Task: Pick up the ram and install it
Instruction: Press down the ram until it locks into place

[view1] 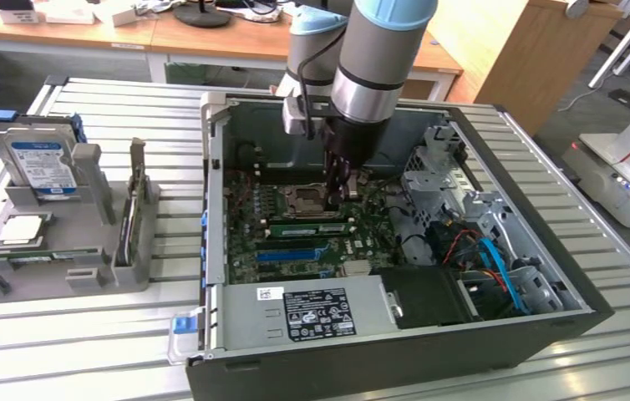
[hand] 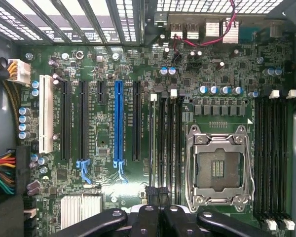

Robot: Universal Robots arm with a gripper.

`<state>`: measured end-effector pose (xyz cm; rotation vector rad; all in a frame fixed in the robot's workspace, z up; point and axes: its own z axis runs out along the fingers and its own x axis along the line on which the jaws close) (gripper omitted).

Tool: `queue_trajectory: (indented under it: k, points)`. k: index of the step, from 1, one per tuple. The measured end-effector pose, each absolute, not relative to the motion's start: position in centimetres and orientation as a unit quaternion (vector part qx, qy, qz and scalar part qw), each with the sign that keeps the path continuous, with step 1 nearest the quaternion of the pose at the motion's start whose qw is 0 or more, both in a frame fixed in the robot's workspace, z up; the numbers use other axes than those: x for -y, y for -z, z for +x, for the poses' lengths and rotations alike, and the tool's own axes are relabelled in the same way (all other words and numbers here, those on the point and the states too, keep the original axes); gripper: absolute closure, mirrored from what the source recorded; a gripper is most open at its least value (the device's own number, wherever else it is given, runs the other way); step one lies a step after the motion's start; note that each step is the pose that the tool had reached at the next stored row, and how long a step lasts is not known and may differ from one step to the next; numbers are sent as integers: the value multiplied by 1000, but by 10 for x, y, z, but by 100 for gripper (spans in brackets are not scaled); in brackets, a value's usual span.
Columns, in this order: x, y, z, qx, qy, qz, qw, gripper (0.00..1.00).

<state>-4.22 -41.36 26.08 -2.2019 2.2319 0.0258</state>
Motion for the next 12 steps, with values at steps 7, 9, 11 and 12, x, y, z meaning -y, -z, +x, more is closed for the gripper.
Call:
queue_trajectory:
  k: [7, 9, 11, 12]
  points:
    - [414, -261, -42, -712, -8, -702, 3, 89]
    - [414, -261, -42, -712, -8, -702, 3, 89]
    - [414, -261, -42, -712, -8, -702, 3, 89]
    - [414, -261, -42, -712, -8, -702, 3, 89]
